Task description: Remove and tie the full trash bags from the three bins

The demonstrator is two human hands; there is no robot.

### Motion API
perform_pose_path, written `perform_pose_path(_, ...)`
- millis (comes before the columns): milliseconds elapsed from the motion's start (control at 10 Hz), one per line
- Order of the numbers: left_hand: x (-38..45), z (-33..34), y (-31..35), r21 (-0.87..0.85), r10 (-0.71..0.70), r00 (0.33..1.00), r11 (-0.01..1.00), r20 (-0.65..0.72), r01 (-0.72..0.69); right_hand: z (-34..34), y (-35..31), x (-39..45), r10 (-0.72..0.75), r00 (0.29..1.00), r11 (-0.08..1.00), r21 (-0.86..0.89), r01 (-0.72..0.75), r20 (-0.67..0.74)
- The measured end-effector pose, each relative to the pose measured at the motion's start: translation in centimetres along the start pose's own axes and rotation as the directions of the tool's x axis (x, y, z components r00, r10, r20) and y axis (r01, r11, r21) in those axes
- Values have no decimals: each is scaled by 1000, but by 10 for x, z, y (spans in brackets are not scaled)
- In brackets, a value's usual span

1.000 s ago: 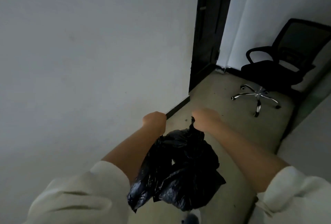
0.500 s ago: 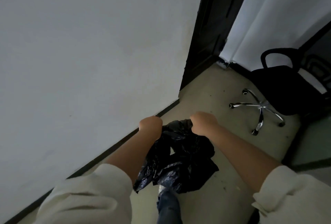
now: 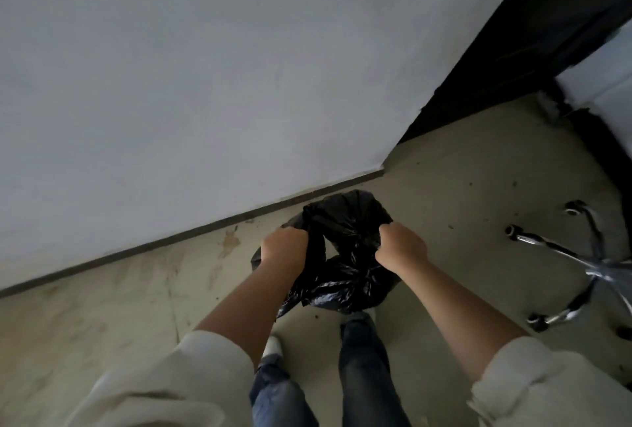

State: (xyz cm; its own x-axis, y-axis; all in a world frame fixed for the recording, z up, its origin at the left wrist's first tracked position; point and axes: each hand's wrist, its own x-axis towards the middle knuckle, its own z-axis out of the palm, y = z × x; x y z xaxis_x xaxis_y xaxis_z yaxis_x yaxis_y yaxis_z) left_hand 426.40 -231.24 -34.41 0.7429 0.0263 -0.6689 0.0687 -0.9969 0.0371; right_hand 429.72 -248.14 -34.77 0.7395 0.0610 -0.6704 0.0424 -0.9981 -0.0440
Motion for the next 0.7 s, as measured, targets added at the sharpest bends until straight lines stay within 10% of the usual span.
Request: perform_pose_path(700, 170, 134, 44, -62, -180, 974, 980, 139, 190, 95, 59, 203, -54, 998, 933, 357, 46, 12)
